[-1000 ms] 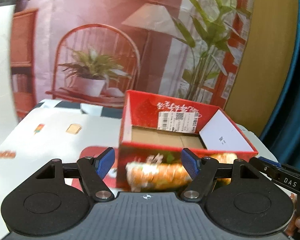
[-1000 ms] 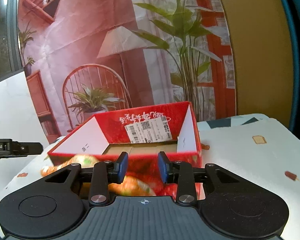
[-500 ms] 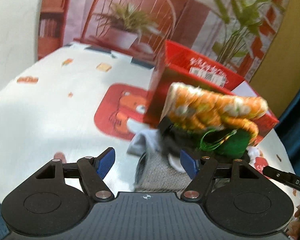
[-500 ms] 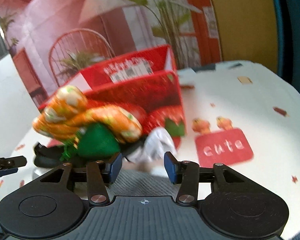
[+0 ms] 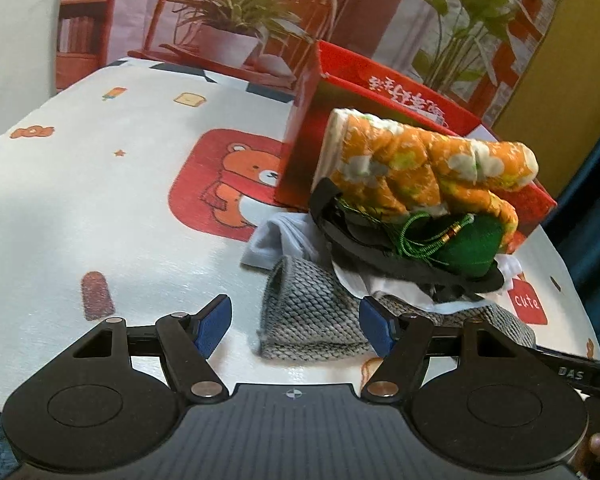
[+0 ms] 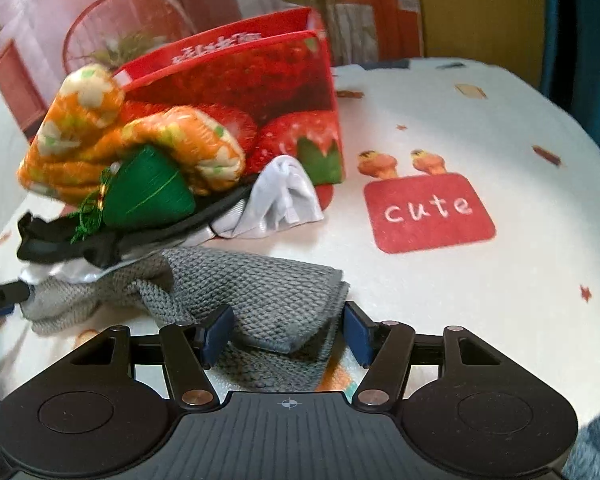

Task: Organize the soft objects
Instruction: 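Move both tools back down to the grey knit sock, then close the right gripper on the grey sock while the left gripper closes beside it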

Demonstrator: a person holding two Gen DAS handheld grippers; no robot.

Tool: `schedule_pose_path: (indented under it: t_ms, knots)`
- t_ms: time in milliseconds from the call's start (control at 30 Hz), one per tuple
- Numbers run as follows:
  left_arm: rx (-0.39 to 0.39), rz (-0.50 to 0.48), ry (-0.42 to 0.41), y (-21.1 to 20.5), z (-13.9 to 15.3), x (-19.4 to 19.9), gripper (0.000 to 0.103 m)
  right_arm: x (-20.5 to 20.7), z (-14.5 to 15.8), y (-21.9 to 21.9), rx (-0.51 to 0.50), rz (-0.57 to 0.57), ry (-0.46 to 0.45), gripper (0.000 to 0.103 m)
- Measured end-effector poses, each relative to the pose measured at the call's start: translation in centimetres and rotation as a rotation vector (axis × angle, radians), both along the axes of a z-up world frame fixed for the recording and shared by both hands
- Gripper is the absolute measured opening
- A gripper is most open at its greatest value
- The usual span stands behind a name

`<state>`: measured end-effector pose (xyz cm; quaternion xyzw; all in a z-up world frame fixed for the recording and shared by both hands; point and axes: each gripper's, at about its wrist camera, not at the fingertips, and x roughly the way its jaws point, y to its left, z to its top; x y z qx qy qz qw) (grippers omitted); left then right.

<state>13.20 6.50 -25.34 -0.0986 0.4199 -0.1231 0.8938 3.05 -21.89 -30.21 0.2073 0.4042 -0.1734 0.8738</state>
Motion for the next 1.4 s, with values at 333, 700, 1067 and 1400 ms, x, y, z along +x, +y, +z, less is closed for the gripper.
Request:
schedule_pose_path:
  t_ms: [333,700,1067,1400]
  knots:
    - [0.022,-0.02,-0.009,-0.9,-1.3,0.2,0.072,0.7,-0.2,0.9,-0.081,0.045,-0.028,0.056]
    - [0.004,-0.05,-0.042,-1.4,-1.6,0.3,0.021,0.6,-0.4,0.2,-0.039,0.022,-0.065,0.056]
    - [0.01,-0.038,-0.034,-0.9,-1.6,0.4,0.016,0.4,-0.6,-0.1,-0.012,0.008,-0.09,0.058]
    - [0.06,-0.055,-0.102,-1.3,-0.3,-0.3,0.008,0.4,-0.4,-0.1,0.02,0.031,-0.107,0.021]
